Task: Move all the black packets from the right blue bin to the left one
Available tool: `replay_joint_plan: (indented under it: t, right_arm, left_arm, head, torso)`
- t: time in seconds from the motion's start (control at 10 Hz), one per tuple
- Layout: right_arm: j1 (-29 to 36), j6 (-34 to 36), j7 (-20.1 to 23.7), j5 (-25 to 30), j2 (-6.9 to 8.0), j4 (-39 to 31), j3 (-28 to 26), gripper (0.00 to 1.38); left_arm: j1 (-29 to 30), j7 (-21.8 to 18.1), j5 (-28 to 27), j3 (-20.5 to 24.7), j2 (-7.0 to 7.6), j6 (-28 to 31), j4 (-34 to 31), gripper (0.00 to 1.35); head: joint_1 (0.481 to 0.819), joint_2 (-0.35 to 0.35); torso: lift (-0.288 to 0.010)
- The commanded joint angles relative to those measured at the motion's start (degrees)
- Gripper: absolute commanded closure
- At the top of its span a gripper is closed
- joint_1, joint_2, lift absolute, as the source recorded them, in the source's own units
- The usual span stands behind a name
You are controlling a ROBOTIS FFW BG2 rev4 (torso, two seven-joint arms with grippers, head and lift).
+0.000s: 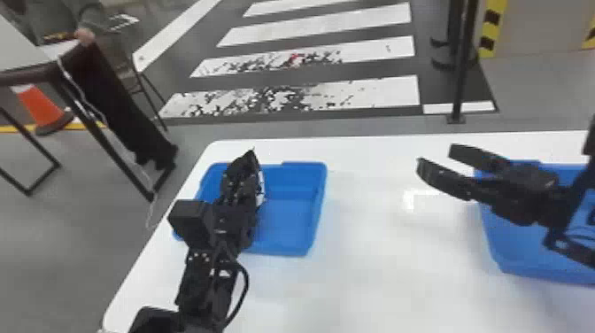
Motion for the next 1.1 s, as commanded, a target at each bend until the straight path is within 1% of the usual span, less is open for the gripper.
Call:
replay_joint_plan:
  t: [0.0,0.1,0.2,0.3,0.4,0.5,0.6,0.7,0.8,0.9,1.0]
  right_arm:
    - [6.22,5.52,-3.95,6.46,1.08,-11.50,-8.00,0.11]
    - [8.61,8.48,-6.33,10.12,1.79,-16.28,-11.88,0.11]
    - [10.58,13.82,-9.58,14.11,2.31,-21.76,-14.62,0.11]
    - [11.28,19.87,-11.51,17.66,2.75,-24.86,-16.57,0.12]
    - [11.14,27.32,-14.68,18.57,2.93,-26.54,-17.48,0.13]
    - [10.72,33.37,-17.84,19.83,3.11,-27.81,-17.82,0.12]
    - [9.88,38.29,-21.36,20.40,3.28,-27.95,-17.82,0.12]
    - [9.17,42.08,-24.08,20.74,3.63,-27.39,-18.51,0.12]
    - [8.05,42.93,-24.96,21.77,3.90,-24.86,-19.08,0.12]
    - [6.36,42.93,-24.96,22.46,3.90,-20.78,-19.31,0.12]
    - [4.95,42.93,-24.96,23.25,3.90,-16.98,-19.54,0.13]
  left_arm:
    - [-0.30,0.07,0.46,1.11,-0.01,3.19,0.07,0.38]
    - [0.26,-0.10,2.06,0.88,-0.10,1.92,0.07,0.03]
    - [0.68,-0.19,3.09,0.31,-0.27,0.09,0.07,0.10]
    - [0.96,-0.19,4.69,-0.60,-0.10,-1.60,0.07,0.18]
    - [1.25,-0.63,6.86,-1.86,-0.01,-3.14,0.07,0.21]
    - [1.81,-0.72,8.46,-3.34,-0.01,-6.66,-0.07,0.21]
    - [2.79,-0.72,10.41,-4.71,-0.36,-10.74,-0.49,0.21]
    - [3.64,-0.72,12.46,-6.66,-0.36,-12.85,-1.05,0.21]
    - [4.48,-0.72,13.38,-7.69,-0.27,-13.13,-2.32,0.21]
    - [4.90,-0.90,14.52,-8.49,0.08,-12.99,-2.74,0.21]
    - [5.04,-0.98,14.86,-8.71,0.17,-12.85,-2.74,0.21]
  head:
    - [0.695,0.307]
    - [0.695,0.283]
    - [0.695,0.248]
    - [0.695,0.203]
    - [0.695,0.184]
    - [0.695,0.142]
    - [0.695,0.098]
    - [0.695,0.061]
    - [0.695,0.024]
    - [0.695,0.006]
    - [0.695,-0.027]
  torso:
    - [-0.168]
    - [-0.168]
    - [-0.168]
    - [-0.168]
    - [-0.168]
    - [-0.168]
    - [-0.168]
    - [-0.168]
    - [-0.168]
    - [-0.168]
    - [-0.168]
